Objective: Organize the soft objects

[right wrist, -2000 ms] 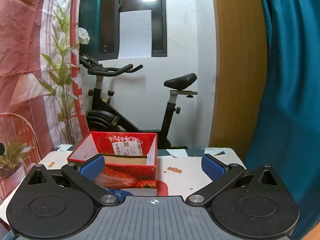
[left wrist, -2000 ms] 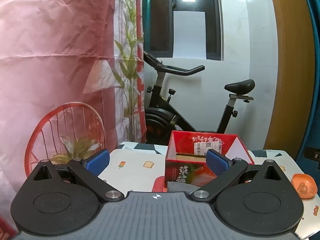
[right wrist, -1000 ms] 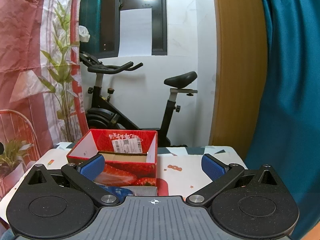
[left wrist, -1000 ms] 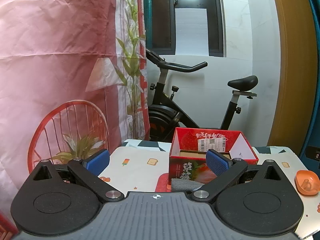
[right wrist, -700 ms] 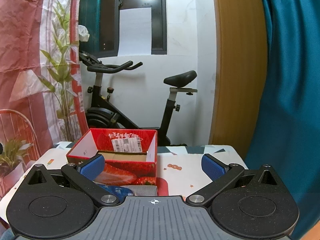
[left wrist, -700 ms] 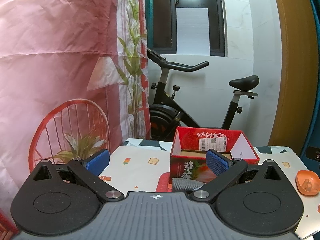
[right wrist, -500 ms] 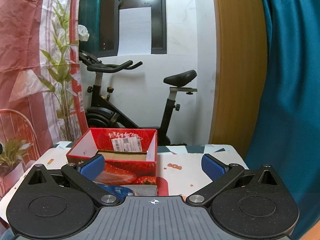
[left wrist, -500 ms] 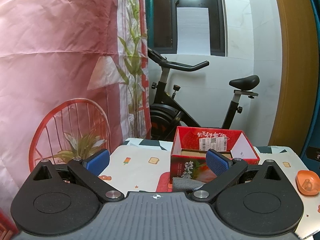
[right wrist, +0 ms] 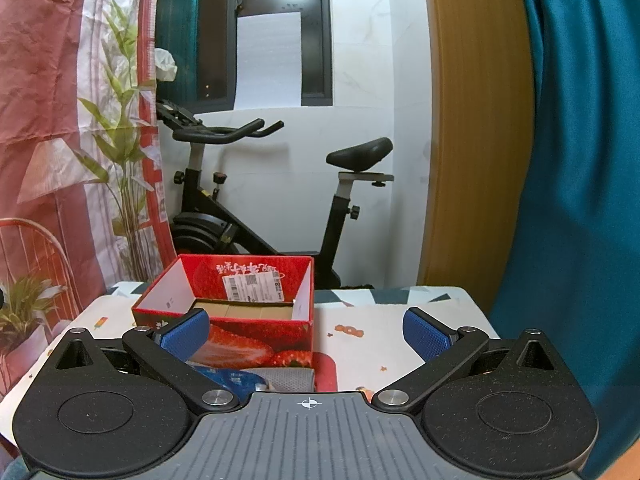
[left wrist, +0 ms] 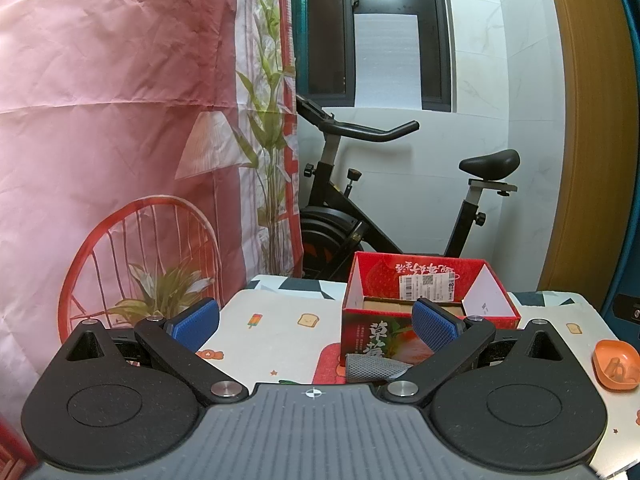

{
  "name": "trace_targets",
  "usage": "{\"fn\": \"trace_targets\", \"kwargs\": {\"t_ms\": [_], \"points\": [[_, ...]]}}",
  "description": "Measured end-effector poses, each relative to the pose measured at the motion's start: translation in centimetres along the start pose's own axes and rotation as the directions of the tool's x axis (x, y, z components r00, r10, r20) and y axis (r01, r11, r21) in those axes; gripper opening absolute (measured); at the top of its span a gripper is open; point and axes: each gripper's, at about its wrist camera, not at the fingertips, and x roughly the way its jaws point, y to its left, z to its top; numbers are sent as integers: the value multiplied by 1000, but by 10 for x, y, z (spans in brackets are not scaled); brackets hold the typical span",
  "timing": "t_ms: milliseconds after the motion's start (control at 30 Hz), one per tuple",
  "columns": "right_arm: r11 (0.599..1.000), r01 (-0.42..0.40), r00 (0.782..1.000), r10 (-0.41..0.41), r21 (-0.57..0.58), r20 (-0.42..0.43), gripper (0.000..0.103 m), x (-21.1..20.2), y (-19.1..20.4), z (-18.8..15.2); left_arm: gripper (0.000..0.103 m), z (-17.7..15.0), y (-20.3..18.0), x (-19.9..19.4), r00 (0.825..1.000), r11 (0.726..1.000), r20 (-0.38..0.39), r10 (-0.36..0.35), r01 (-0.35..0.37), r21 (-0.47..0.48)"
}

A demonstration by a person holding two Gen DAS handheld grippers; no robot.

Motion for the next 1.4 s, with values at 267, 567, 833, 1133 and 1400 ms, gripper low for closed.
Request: {"fn": "trace_targets", "kwargs": {"t_ms": [267, 567, 833, 1133, 1400], "points": [[1000, 1, 1000, -1, 1, -2, 103, 0, -1, 0, 103, 0, 0, 0, 1000, 1000, 0, 0, 0, 0], [1000, 1, 1000, -1, 1, -3, 103, 1, -1, -1, 103, 0, 0, 0, 1000, 1000, -1, -1, 1, 0], [1000, 3, 1000, -3, 4, -5, 103, 2, -1, -2, 103, 1, 0, 0, 1000, 1000, -1, 0, 0, 0], [1000, 3, 1000, -3, 4, -7, 103, 2, -2, -3, 103, 1, 0, 0, 1000, 1000, -1, -1, 1, 0], [1000, 3, 1000, -3, 4, -8, 103, 2, -2, -2, 103, 0, 0, 1, 1000, 1000, -5, -3, 3, -3]]}}
